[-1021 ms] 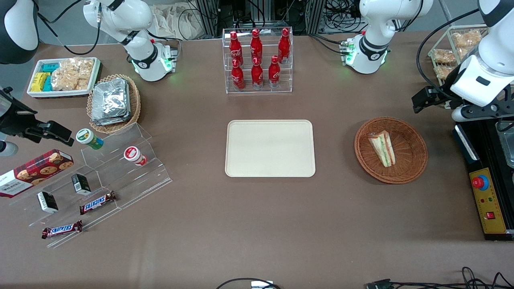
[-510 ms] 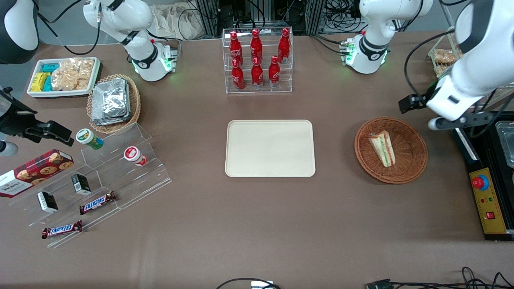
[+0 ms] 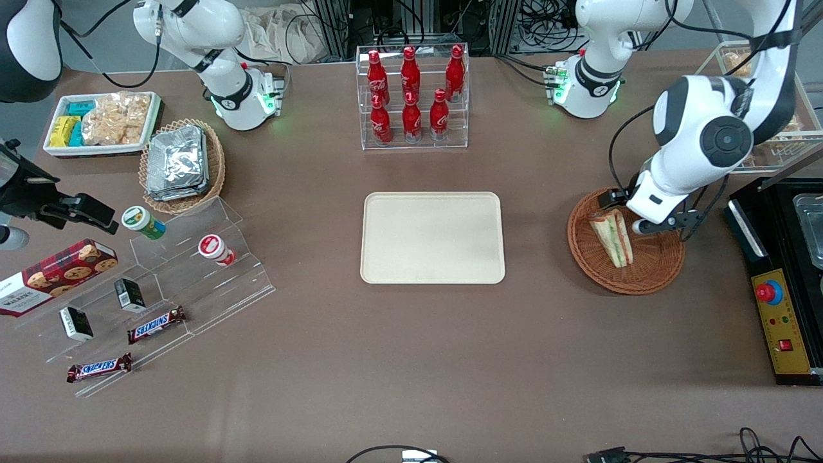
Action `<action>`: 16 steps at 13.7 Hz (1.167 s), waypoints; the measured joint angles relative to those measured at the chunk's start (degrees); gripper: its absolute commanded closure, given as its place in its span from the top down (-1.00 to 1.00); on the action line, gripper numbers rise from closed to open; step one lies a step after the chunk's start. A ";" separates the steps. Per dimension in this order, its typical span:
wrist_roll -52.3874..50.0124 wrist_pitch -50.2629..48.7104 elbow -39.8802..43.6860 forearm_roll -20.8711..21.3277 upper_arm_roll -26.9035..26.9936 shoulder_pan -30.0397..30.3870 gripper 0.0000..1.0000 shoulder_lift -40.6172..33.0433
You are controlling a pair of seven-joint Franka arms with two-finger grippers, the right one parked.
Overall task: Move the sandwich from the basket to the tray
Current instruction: 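Move the left gripper down over the wrapped sandwich in the wicker basket, then close the left gripper on the sandwich and lift it from the basket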
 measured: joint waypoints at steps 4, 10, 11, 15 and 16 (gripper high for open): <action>0.13 11.18 -4.93 0.02 0.46 2.07 0.98 4.29; 0.12 18.86 -5.34 0.02 0.56 3.01 -0.30 12.09; 0.12 18.90 -5.34 0.02 0.57 3.13 -0.96 12.37; 0.13 18.42 -5.12 0.02 0.57 3.31 -1.00 12.22; 0.17 17.31 -4.72 0.02 0.59 3.44 -1.00 11.81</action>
